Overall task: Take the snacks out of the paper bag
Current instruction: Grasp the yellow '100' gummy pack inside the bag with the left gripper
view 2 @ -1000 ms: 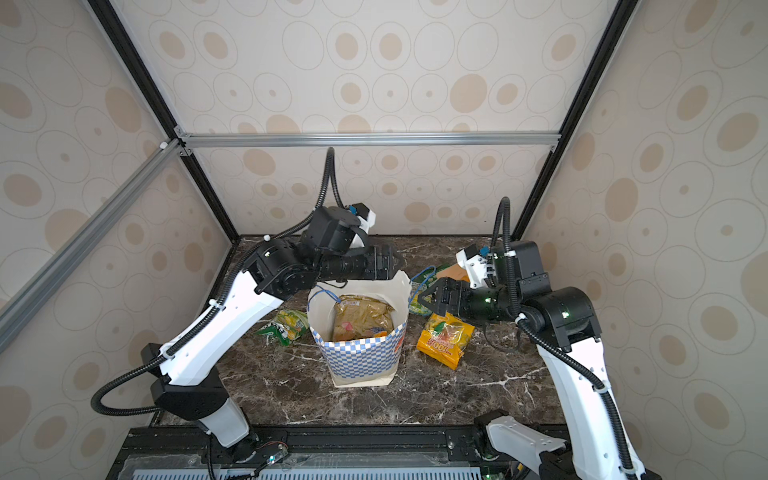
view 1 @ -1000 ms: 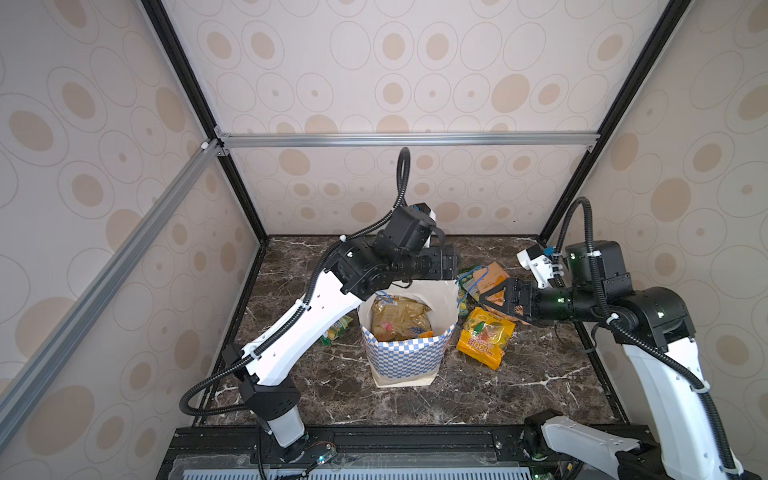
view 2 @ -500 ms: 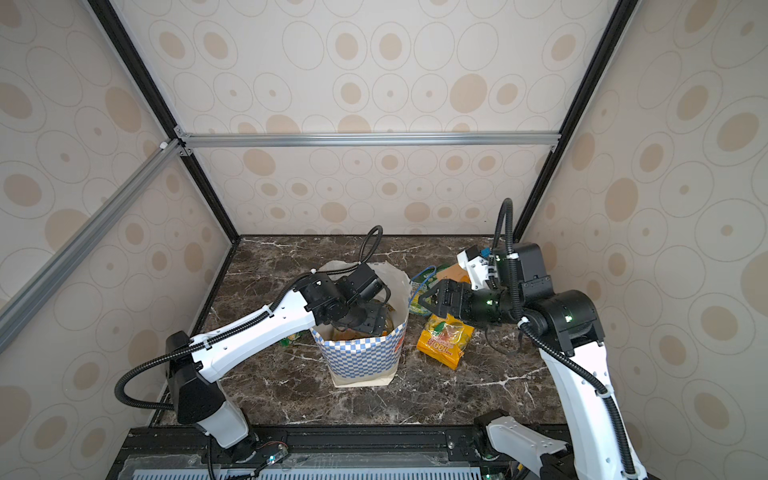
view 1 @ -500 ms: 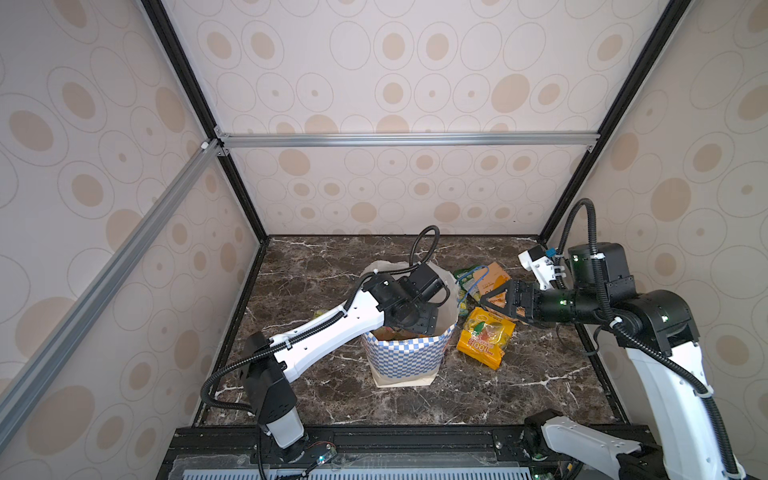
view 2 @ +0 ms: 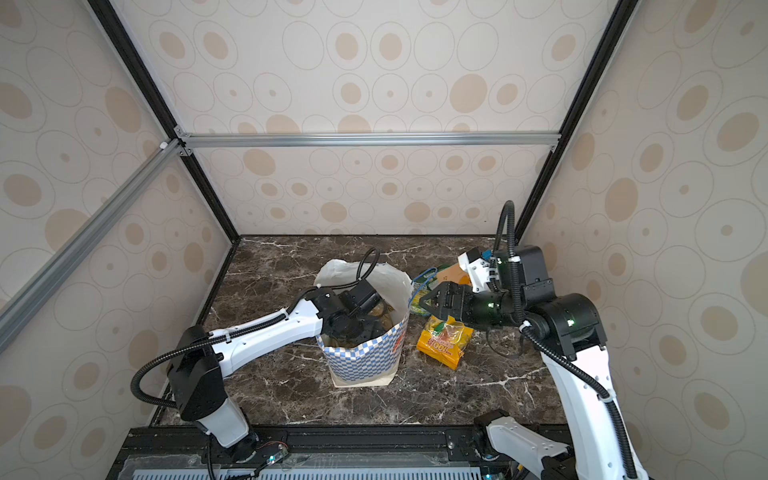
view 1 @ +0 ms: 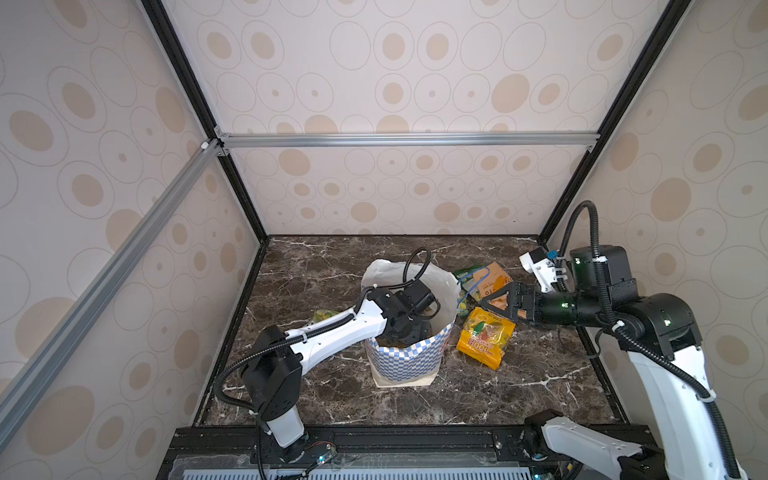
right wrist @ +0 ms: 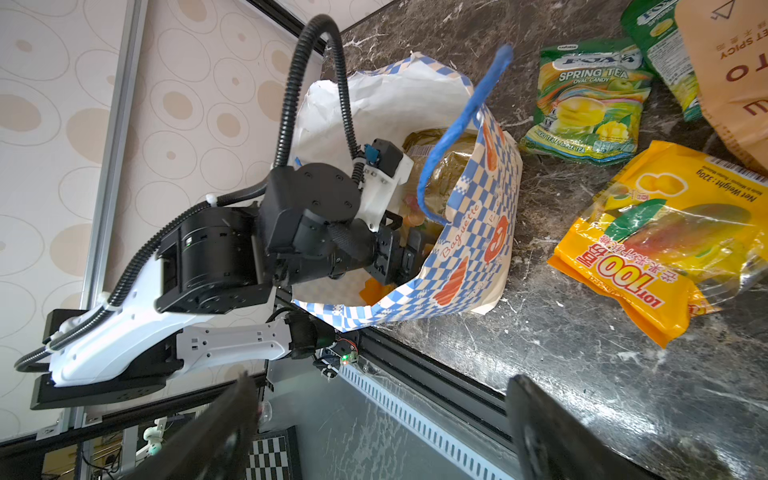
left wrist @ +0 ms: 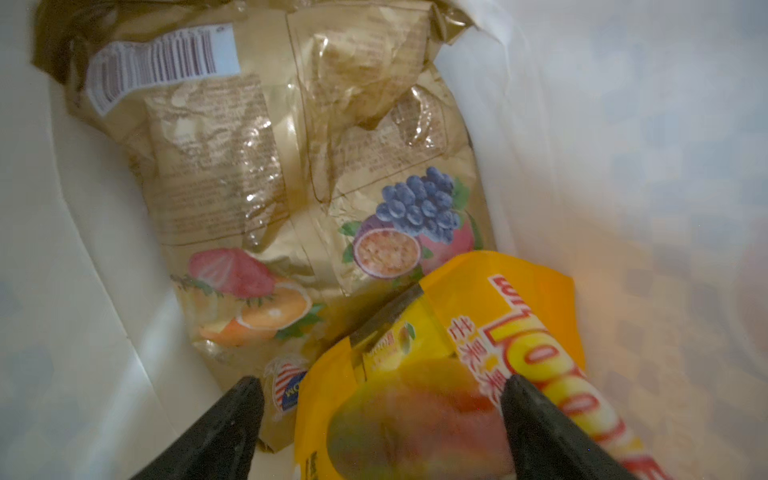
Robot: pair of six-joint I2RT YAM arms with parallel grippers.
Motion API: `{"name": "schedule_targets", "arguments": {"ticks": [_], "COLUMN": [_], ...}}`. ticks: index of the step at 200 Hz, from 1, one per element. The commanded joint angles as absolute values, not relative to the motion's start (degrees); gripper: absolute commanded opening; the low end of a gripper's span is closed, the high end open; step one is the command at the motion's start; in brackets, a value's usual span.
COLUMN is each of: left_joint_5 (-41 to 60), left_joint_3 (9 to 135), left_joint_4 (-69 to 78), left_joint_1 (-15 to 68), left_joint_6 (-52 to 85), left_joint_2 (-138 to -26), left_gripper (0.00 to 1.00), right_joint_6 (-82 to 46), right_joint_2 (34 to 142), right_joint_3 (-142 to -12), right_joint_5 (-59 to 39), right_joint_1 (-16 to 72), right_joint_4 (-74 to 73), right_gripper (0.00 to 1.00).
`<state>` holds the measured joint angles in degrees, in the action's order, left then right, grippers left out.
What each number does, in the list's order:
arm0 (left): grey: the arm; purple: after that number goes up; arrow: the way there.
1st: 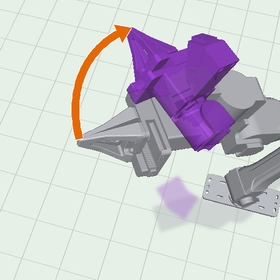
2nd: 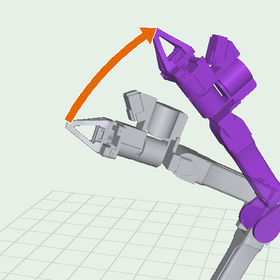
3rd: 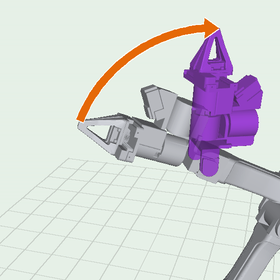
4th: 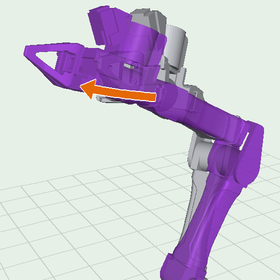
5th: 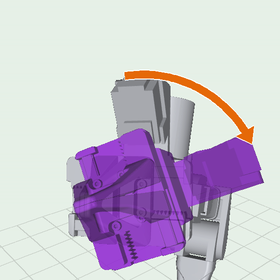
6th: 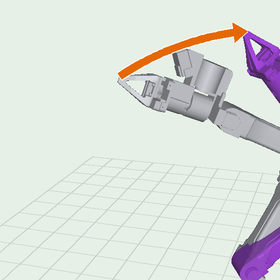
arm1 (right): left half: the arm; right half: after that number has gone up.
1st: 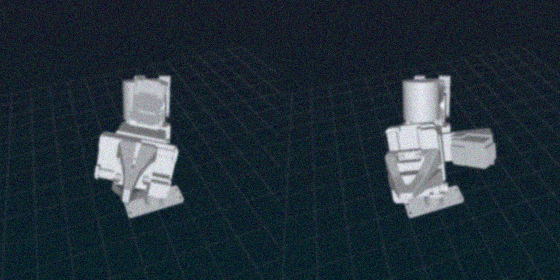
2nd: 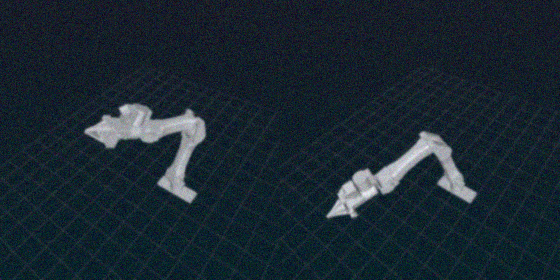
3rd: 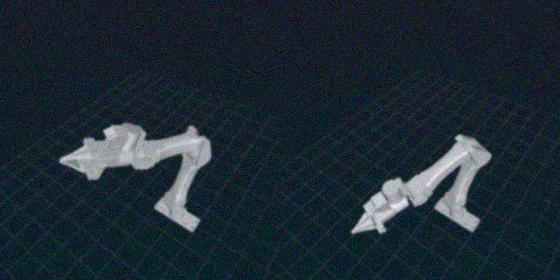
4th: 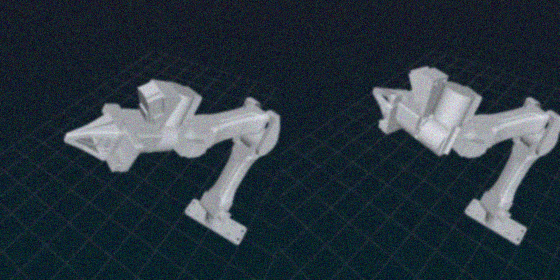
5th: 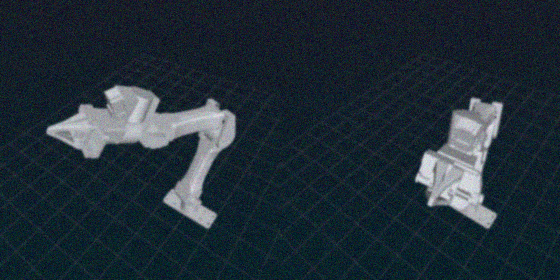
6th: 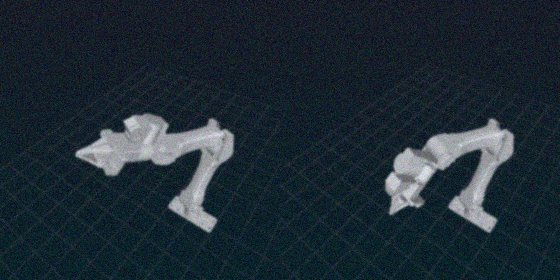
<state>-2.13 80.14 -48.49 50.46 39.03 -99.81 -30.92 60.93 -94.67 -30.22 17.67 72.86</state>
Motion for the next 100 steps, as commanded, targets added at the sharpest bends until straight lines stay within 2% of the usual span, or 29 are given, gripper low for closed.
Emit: {"name": "schedule_targets", "arguments": {"ticks": [1, 67, 83, 100], "left_joint_5": [-3.6, 2.2, 2.8, 2.6], "left_joint_3": [81.6, 77.0, 76.3, 76.1], "left_joint_4": [-49.4, -47.6, -48.6, -49.1], "left_joint_1": [49.6, 49.6, 49.7, 49.8], "left_joint_6": [36.1, 34.7, 34.2, 34.1], "left_joint_2": [-103.9, -107.8, -108.3, -107.9], "left_gripper": [0.9, 0.87, 0.78, 0.64], "right_joint_6": [-30.2, -30.5, -30.6, -30.7], "right_joint_2": [60.3, 59.1, 59.1, 59.3], "right_joint_3": [-95.0, -94.8, -94.9, -94.8], "right_joint_5": [-30.8, -29.7, -29.8, -29.8], "right_joint_1": [18.2, 18.2, 18.1, 18.2], "right_joint_4": [74.3, 74.8, 74.4, 74.1], "right_gripper": [0.96, 0.96, 0.96, 0.96]}}
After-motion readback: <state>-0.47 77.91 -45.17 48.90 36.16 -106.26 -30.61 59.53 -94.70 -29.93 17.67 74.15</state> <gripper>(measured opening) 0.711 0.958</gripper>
